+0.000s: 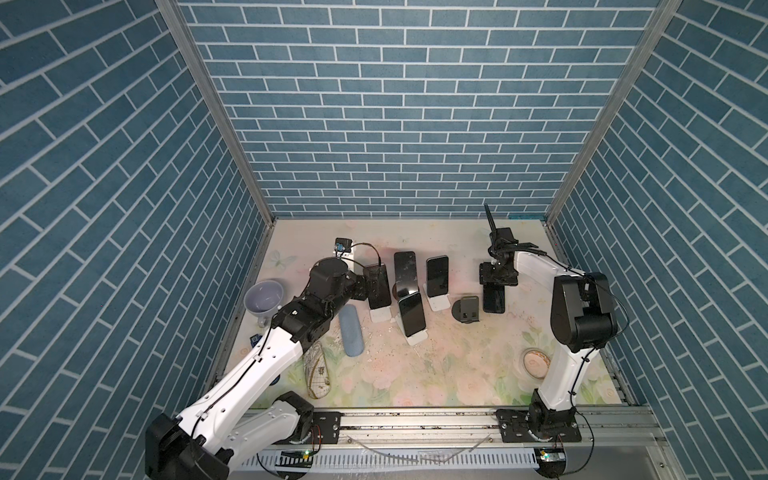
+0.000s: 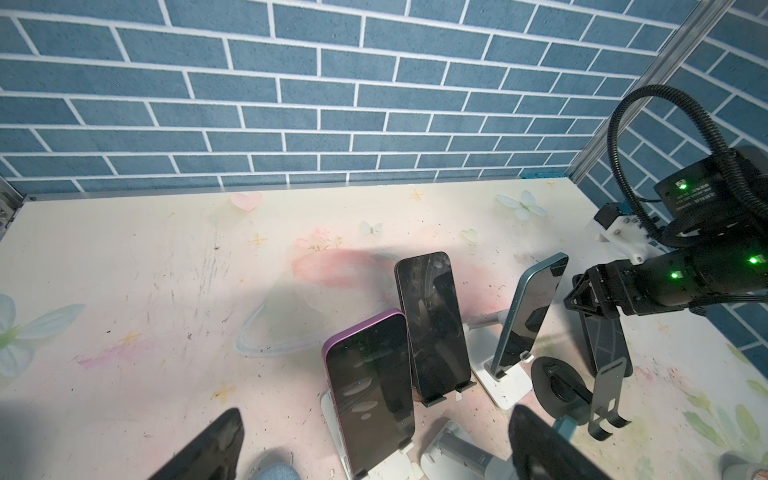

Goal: Remove the phone from the phone stand

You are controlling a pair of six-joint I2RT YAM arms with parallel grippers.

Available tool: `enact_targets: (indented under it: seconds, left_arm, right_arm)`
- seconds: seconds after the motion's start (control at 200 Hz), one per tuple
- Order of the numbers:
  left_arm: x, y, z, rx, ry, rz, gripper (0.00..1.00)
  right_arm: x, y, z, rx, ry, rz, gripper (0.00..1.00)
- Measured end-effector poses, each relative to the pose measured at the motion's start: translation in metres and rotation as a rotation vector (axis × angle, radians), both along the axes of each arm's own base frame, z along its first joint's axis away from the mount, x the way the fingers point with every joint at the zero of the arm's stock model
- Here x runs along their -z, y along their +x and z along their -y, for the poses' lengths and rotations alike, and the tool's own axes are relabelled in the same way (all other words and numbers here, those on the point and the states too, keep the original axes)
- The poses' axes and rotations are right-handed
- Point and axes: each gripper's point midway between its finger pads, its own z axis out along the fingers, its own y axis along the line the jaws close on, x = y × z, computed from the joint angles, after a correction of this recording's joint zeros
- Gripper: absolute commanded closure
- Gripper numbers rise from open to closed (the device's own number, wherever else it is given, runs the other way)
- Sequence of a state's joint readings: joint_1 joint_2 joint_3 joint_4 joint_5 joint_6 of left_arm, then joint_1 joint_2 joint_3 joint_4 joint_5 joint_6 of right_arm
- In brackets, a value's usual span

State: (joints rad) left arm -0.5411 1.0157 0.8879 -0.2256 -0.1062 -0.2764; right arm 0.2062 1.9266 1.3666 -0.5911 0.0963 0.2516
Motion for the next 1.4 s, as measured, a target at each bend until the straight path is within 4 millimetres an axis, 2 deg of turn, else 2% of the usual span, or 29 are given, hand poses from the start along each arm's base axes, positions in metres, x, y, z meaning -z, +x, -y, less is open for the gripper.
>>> enact_targets:
  seconds: [0.56, 1.07, 1.4]
  left_arm:
    - [-0.005, -0.002, -0.002, -0.003, -0.005, 0.013, 0.0]
    - [-0.005, -0.002, -0.002, 0.003, 0.014, 0.022, 0.0]
    - [-0.005, -0.001, -0.004, -0.002, 0.026, 0.028, 0.0]
  right_arm:
    - [0.025, 0.003, -0.003, -0.025, -0.007, -0.055, 0.44]
    - [0.026, 0.01, -0.01, -0.038, 0.003, -0.058, 0.39]
    - [0.023, 0.009, -0.018, -0.063, -0.07, -0.046, 0.35]
